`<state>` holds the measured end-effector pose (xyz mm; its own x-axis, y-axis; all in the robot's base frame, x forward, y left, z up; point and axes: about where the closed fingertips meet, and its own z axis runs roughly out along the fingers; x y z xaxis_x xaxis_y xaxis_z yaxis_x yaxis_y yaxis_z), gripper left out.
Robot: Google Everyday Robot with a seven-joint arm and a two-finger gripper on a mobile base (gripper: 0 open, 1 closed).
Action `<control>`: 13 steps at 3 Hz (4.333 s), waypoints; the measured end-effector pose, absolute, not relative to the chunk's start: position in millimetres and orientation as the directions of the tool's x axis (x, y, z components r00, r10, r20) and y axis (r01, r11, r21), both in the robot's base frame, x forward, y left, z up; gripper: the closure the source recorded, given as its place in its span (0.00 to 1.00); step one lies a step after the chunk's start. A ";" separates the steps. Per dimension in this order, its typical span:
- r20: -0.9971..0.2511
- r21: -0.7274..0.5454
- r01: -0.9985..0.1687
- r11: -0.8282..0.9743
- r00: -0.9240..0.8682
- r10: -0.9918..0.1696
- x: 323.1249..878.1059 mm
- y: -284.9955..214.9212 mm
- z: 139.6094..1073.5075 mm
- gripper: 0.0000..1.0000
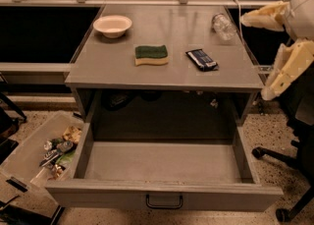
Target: Place sponge into top drawer
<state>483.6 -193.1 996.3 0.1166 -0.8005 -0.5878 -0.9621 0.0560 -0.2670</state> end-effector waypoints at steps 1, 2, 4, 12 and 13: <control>-0.655 -0.295 -0.955 0.007 0.197 -0.730 493.0 -183.1 1012.1 0.00; -0.688 -0.313 -0.950 -0.015 0.238 -0.685 498.3 -178.1 1021.0 0.00; -0.725 -0.339 -0.940 -0.035 0.285 -0.627 506.4 -172.3 1033.1 0.00; -0.431 -0.518 -0.849 0.104 0.155 -0.889 589.8 -191.3 1095.4 0.00; -0.274 -0.486 -0.863 0.140 -0.002 -0.962 648.1 -201.2 1067.8 0.00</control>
Offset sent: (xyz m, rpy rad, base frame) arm 0.0140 0.0154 0.0346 0.2031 -0.0565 0.1767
